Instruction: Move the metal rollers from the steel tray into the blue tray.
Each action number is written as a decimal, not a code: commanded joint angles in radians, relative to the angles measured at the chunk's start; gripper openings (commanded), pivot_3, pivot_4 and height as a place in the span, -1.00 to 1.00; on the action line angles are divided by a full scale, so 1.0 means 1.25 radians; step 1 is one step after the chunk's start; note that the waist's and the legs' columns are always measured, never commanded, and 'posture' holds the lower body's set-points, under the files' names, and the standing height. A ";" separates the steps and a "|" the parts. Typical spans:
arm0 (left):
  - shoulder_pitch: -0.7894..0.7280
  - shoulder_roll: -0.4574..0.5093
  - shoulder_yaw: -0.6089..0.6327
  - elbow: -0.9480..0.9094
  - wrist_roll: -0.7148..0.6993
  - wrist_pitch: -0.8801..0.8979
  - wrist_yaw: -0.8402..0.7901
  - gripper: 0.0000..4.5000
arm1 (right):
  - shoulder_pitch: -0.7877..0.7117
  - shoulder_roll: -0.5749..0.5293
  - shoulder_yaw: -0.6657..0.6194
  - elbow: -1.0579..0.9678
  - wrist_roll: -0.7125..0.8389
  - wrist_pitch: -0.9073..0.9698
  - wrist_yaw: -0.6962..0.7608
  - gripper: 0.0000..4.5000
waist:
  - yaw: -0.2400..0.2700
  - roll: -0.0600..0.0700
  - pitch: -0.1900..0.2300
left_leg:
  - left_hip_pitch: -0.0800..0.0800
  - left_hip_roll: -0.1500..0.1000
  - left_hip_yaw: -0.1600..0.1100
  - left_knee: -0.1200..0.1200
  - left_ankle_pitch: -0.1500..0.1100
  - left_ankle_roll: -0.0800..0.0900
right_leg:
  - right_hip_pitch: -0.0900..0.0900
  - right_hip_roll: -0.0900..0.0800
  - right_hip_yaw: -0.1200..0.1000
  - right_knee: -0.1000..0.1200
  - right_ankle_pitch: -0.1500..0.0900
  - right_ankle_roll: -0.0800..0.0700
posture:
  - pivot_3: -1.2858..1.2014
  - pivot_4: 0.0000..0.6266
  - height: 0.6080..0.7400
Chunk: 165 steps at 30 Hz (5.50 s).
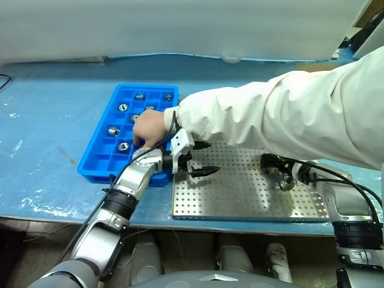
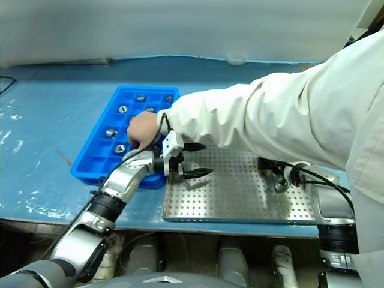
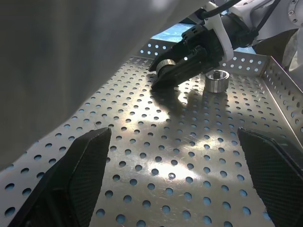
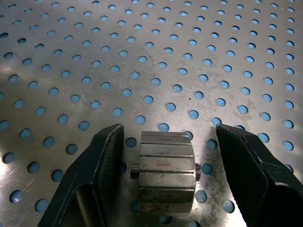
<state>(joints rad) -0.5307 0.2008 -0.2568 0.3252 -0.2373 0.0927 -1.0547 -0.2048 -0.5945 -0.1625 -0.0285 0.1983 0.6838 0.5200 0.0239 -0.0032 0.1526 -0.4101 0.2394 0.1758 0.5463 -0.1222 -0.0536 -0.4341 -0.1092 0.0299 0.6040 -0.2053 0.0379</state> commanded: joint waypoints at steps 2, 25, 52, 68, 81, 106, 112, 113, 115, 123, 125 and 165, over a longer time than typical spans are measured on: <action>-0.003 0.002 0.005 -0.002 0.003 0.004 0.003 1.00 | 0.002 0.000 -0.008 -0.018 0.012 -0.002 0.004 0.44 | -0.001 0.000 0.000 | 0.000 0.000 0.000 0.000 0.000 0.000 | 0.000 0.000 0.000 0.000 0.000 0.000 | -0.18 -0.52 1.00; -0.007 -0.005 0.010 0.004 0.008 -0.002 0.003 1.00 | -0.009 -0.002 0.003 -0.007 0.021 0.015 0.008 0.44 | -0.007 0.000 0.000 | -0.002 0.000 0.000 -0.001 0.000 0.000 | -0.003 0.001 0.000 -0.001 0.000 0.000 | -0.18 -0.52 1.00; -0.010 -0.003 0.011 0.007 0.016 -0.009 0.004 1.00 | -0.030 -0.002 0.032 0.019 0.008 -0.014 0.012 0.44 | -0.007 0.000 0.000 | -0.002 0.000 0.000 -0.001 0.000 0.000 | -0.003 0.001 0.000 -0.002 0.000 0.000 | -0.17 -0.52 1.00; -0.011 0.003 0.011 0.007 0.016 -0.009 0.000 1.00 | -0.031 0.001 0.042 0.029 0.003 -0.027 0.008 0.44 | -0.007 0.000 0.000 | -0.002 0.000 0.000 -0.002 0.000 0.000 | -0.003 0.001 0.000 -0.002 0.000 0.000 | -0.17 -0.52 1.00; -0.010 0.005 0.010 0.008 0.018 -0.010 -0.001 1.00 | -0.030 0.004 0.058 0.033 -0.006 -0.038 0.006 0.44 | -0.007 0.000 0.000 | -0.002 0.000 0.000 -0.002 0.000 0.000 | -0.003 0.001 0.000 -0.002 0.000 0.000 | -0.17 -0.52 1.00; -0.009 0.002 0.011 0.007 0.019 -0.009 0.001 1.00 | -0.035 -0.005 0.077 0.048 -0.024 -0.056 0.009 0.44 | -0.008 0.000 0.000 | -0.002 0.000 0.000 -0.002 0.000 0.000 | -0.003 0.001 0.000 -0.002 0.000 0.000 | -0.16 -0.52 1.00; -0.009 0.002 0.012 0.007 0.017 -0.009 0.000 1.00 | -0.036 -0.004 0.077 0.051 -0.025 -0.060 0.010 0.44 | -0.008 0.000 0.000 | -0.002 0.000 0.000 -0.002 0.000 0.000 | -0.003 0.001 0.000 -0.002 0.000 0.000 | -0.16 -0.52 1.00; -0.009 0.003 0.011 0.006 0.017 -0.008 -0.001 1.00 | -0.036 -0.003 0.078 0.050 -0.025 -0.060 0.010 0.44 | -0.008 0.000 0.000 | -0.002 0.000 0.000 -0.002 0.000 0.000 | -0.003 0.001 0.000 -0.002 0.000 0.000 | -0.16 -0.52 1.00; -0.009 0.003 0.012 0.006 0.017 -0.008 -0.001 1.00 | -0.035 -0.003 0.078 0.050 -0.025 -0.060 0.010 0.44 | -0.008 0.000 0.000 | -0.002 0.000 0.000 -0.002 0.000 0.000 | -0.003 0.001 0.000 -0.002 0.000 0.000 | -0.16 -0.52 1.00; -0.011 0.005 0.012 0.006 0.016 -0.008 -0.006 1.00 | -0.034 -0.002 0.077 0.051 -0.024 -0.061 0.010 0.44 | -0.008 0.000 0.000 | -0.002 0.000 0.000 -0.002 0.000 0.000 | -0.003 0.001 0.000 -0.003 0.000 0.000 | -0.16 -0.52 1.00; -0.011 0.006 0.011 0.006 0.017 -0.007 -0.007 1.00 | -0.034 -0.002 0.077 0.052 -0.023 -0.059 0.010 0.44 | -0.008 0.000 0.000 | -0.002 0.000 0.000 -0.002 0.000 0.000 | -0.003 0.001 0.000 -0.003 0.000 0.000 | -0.16 -0.52 1.00; -0.054 -0.029 0.001 0.086 0.039 -0.051 -0.009 1.00 | 0.016 0.021 0.082 -0.138 0.115 -0.062 0.158 0.44 | -0.005 0.000 0.000 | -0.003 0.000 0.000 -0.003 0.000 0.000 | -0.004 0.000 0.000 -0.003 0.000 0.000 | -0.18 -0.52 1.00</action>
<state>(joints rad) -0.5832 0.1749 -0.2517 0.4072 -0.1947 0.0463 -1.0622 -0.1869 -0.5627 -0.0479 -0.1537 0.3191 0.6068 0.7117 0.0178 -0.0033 0.1528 -0.4140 0.2398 0.1762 0.5427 -0.1226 -0.0531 -0.4389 -0.1087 0.0297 0.6002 -0.2054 0.0381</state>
